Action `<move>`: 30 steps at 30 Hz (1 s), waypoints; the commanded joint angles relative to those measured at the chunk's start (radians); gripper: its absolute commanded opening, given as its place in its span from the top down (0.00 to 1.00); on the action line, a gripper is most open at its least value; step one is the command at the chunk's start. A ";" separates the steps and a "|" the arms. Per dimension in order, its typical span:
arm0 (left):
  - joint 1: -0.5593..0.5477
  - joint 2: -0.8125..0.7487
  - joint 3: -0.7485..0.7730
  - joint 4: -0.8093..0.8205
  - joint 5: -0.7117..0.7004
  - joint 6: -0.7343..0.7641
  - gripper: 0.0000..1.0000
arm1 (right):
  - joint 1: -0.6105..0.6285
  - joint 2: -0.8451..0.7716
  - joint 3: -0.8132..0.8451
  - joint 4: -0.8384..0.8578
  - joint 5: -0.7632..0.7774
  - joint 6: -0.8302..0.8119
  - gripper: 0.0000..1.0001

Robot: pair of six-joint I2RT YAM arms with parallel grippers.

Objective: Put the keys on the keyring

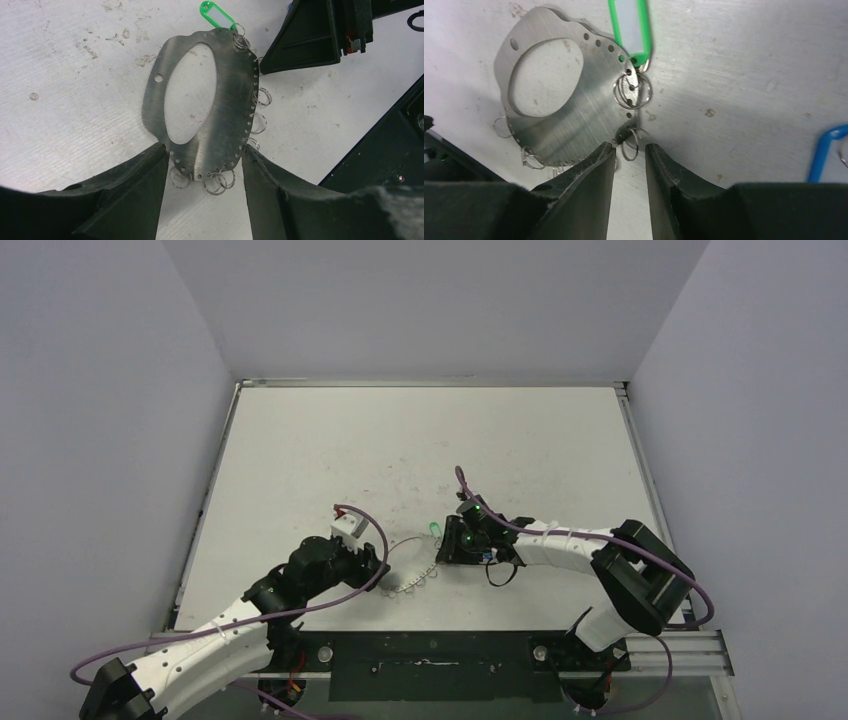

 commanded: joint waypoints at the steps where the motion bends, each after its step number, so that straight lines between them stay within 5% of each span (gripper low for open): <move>1: 0.003 -0.004 0.001 0.048 0.012 0.008 0.47 | -0.010 0.040 -0.032 0.164 -0.054 0.057 0.70; 8: 0.003 -0.014 -0.002 0.048 0.012 0.006 0.47 | -0.016 0.043 -0.013 0.136 -0.046 0.035 0.92; 12: 0.002 -0.012 -0.004 0.048 0.013 0.007 0.47 | -0.015 -0.003 0.012 0.046 -0.024 0.006 0.89; 19: 0.002 -0.012 -0.004 0.083 0.013 0.008 0.47 | -0.022 -0.045 0.020 -0.006 -0.009 -0.014 0.68; 27: 0.002 -0.015 0.003 0.074 0.014 0.012 0.47 | -0.023 -0.011 -0.007 0.071 -0.044 0.012 0.72; 30: 0.002 -0.020 0.005 0.067 0.014 0.015 0.47 | -0.023 -0.007 -0.011 0.091 -0.054 0.014 0.83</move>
